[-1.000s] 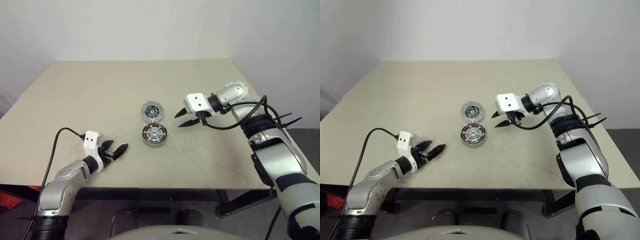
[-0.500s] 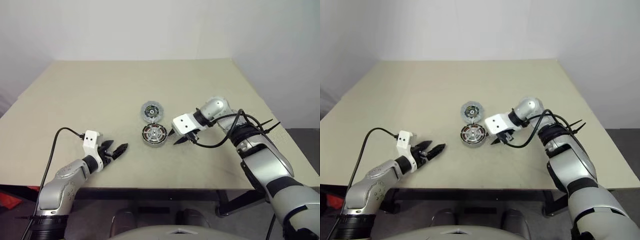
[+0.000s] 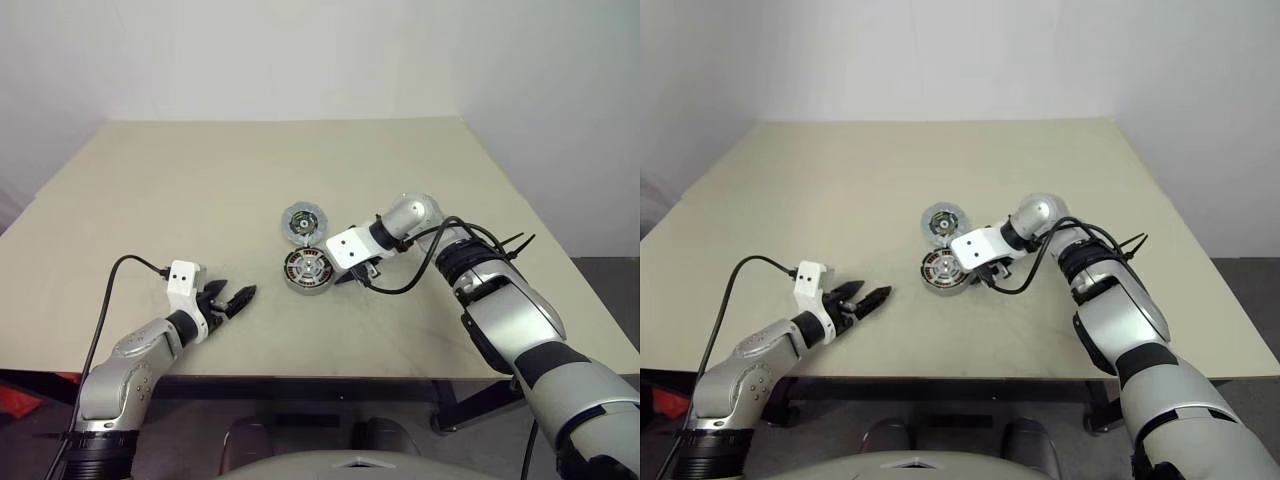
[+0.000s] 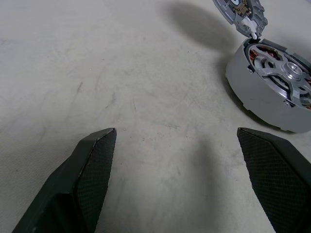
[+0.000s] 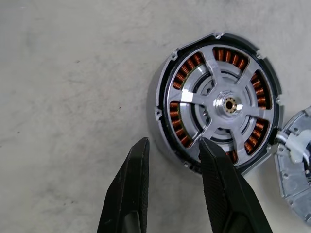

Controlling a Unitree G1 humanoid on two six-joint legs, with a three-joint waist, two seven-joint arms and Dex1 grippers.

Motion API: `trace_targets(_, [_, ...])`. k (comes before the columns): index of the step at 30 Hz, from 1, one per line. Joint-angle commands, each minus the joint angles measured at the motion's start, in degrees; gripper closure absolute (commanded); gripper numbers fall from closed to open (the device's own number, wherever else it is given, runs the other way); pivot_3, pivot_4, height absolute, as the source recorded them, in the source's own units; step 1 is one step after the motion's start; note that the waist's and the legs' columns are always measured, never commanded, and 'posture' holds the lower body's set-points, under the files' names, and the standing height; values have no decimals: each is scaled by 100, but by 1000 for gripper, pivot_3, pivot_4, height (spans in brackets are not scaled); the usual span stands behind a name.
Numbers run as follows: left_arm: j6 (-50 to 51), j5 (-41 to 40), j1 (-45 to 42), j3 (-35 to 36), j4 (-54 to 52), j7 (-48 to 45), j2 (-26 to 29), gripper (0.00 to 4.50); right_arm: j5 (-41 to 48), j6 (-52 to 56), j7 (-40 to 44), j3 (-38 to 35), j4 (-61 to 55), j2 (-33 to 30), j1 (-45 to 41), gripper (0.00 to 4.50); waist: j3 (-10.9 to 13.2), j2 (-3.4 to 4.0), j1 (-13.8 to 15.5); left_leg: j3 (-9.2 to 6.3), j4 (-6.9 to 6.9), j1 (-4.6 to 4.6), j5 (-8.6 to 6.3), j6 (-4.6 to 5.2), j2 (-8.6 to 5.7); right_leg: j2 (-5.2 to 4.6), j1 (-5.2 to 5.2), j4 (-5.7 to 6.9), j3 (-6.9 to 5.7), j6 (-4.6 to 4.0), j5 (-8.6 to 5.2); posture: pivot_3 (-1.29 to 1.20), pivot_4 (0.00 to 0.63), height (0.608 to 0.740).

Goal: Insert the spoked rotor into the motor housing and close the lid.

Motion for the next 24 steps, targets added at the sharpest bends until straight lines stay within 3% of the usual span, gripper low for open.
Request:
trace_targets(1, [38,-15,18,-32,-80,8,-8,247,-39,-176,14,-7,36,40,-144,2683,0,0,-1,0,0,0,0,0,1,0,0,0,0,0,0,0,0,740])
trace_targets(11, [-14,1,40,49,-11,31,-3,247,-116,-396,111,91,-100,29,30,2683,0,0,-50,1,1,2,0,0,5,5,0,2,0,-2,1,0,0,740])
trace_targets(22, [-33,26,59,95,-6,49,2,247,-463,-413,-416,272,56,235,79,2683,-2,-3,-153,1,6,14,1,-2,17,17,12,2,0,-3,2,0,0,740])
trace_targets(24, [-32,33,70,114,-11,61,6,247,-479,-427,-463,264,82,263,57,3103,-2,-2,-159,1,7,18,2,-4,26,29,12,2,2,-5,3,0,0,740])
